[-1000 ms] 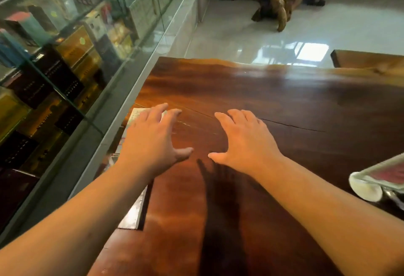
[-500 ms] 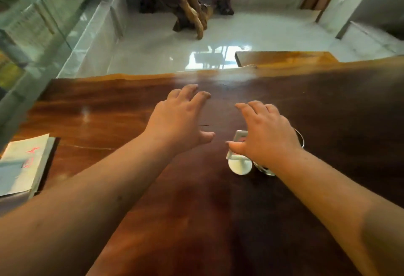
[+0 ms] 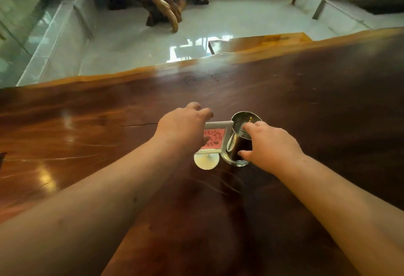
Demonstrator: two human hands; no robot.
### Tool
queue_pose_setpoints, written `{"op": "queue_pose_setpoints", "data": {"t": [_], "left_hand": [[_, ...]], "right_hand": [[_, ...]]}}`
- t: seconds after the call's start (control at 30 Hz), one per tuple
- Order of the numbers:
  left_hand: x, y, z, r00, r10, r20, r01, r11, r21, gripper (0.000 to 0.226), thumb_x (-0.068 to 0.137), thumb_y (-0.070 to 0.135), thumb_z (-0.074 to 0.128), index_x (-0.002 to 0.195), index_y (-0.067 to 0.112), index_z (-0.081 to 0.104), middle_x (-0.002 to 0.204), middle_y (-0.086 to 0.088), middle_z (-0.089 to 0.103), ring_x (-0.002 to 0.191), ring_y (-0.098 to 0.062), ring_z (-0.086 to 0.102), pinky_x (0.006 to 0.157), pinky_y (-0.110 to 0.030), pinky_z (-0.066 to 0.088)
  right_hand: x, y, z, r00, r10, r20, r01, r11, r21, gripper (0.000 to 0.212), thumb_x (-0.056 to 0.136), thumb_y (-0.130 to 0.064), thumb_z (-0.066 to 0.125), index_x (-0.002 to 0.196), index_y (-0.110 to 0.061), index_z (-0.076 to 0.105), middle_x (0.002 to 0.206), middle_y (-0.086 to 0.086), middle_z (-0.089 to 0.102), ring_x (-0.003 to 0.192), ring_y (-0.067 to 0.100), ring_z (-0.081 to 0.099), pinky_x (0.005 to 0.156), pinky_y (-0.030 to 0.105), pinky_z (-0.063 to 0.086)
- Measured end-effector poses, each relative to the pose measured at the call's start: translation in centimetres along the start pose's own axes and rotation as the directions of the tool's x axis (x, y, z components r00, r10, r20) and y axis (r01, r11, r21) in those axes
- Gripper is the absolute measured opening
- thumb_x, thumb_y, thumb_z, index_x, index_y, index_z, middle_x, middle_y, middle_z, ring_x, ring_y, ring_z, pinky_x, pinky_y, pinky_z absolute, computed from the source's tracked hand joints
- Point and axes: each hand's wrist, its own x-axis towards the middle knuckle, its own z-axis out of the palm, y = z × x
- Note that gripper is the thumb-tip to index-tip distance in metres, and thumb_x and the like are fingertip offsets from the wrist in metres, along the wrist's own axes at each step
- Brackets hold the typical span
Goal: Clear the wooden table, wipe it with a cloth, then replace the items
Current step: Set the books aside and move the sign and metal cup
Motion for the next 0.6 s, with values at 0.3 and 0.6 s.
{"op": "queue_pose_setpoints", "data": {"t": [0.3,0.6], "left_hand": [[0.8,-0.7,2.1,0.999,-0.035,0.02,0.035,0.999,-0.022,0.016,0.097,0.024,0.064,0.113,0.026,0.065,0.086,0.003,0.053,0.077,-0.027,0.055,0.062,-0.038,0.045],[-4.3,-10.7,-0.5,0.985,-0.104,-0.138,0.1,0.994,-0.037,0.01,0.095,0.024,0.068,0.102,0.027,0.061,0.09,0.003,0.061,0.073,-0.027,0.061,0.054,-0.036,0.042]], "right_hand": [[1.7,0.3,1.9,0.997,0.043,0.062,-0.046,0.998,0.044,0.011,0.101,-0.034,0.054,0.098,-0.026,0.062,0.086,-0.004,0.06,0.079,0.022,0.061,0.064,0.038,0.053],[3.0,-9.3,-0.4,0.989,-0.142,-0.027,0.143,0.989,0.038,0.018,0.104,-0.031,0.049,0.097,-0.024,0.064,0.088,-0.005,0.056,0.08,0.024,0.062,0.068,0.041,0.055]]}}
